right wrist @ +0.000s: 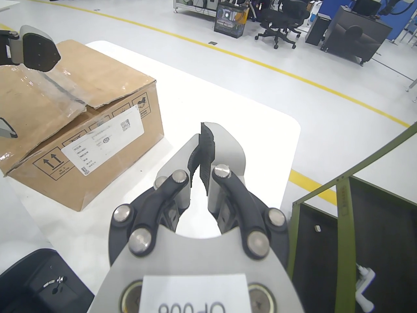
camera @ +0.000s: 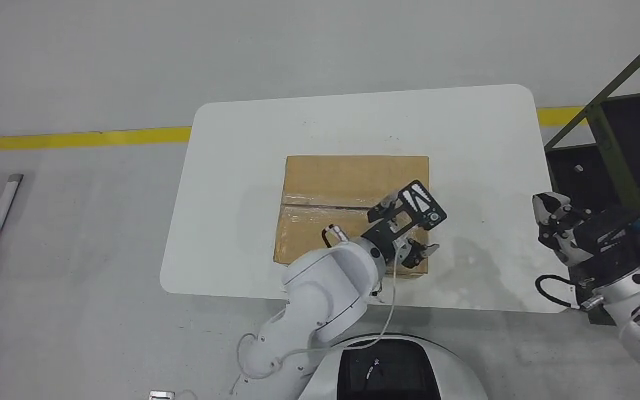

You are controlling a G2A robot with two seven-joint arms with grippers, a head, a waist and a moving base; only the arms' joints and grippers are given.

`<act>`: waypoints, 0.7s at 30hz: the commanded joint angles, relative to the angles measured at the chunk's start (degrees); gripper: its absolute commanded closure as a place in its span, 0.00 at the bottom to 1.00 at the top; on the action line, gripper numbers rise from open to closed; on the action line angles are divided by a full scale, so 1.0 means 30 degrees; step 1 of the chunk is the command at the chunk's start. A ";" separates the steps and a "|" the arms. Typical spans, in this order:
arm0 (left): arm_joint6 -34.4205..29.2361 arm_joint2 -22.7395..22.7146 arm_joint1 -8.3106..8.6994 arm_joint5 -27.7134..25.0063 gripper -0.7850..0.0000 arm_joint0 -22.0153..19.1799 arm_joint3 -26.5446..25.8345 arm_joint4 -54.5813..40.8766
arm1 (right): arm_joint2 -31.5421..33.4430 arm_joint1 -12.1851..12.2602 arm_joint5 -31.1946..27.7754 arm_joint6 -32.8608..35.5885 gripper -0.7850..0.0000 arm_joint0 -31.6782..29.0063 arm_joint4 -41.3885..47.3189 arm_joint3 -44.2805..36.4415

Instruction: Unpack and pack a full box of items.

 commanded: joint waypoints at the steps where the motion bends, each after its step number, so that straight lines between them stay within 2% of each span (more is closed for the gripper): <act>1: -0.0152 0.0180 0.0042 -0.0450 0.00 -0.0156 0.0199 0.0659 | 0.0043 -0.0011 0.0006 -0.0022 1.00 -0.0036 0.0003 0.0005; 3: -0.0095 0.0282 0.0062 -0.0585 0.00 -0.0216 0.0320 0.1041 | 0.0073 -0.0022 0.0020 -0.0053 1.00 -0.0067 0.0001 0.0027; 6: 0.0138 0.0410 0.0065 -0.0484 0.11 -0.0267 0.0520 0.1428 | 0.0097 -0.0040 0.0022 -0.0078 1.00 -0.0120 -0.0003 0.0054; 10: 0.0211 0.0532 0.0068 -0.0461 0.18 -0.0537 0.0747 0.2178 | 0.0038 -0.0068 0.0031 -0.0108 1.00 -0.0163 -0.0006 0.0035; 13: 0.0217 0.0636 0.0101 -0.0702 0.52 -0.0751 0.0857 0.3069 | -0.0030 -0.0085 0.0016 -0.0068 1.00 -0.0157 -0.0037 -0.0020; 21: 0.0323 0.0892 0.0199 -0.1744 0.52 -0.0793 0.0882 0.4402 | -0.0173 -0.0116 -0.0076 0.0003 1.00 -0.0054 -0.0227 -0.0052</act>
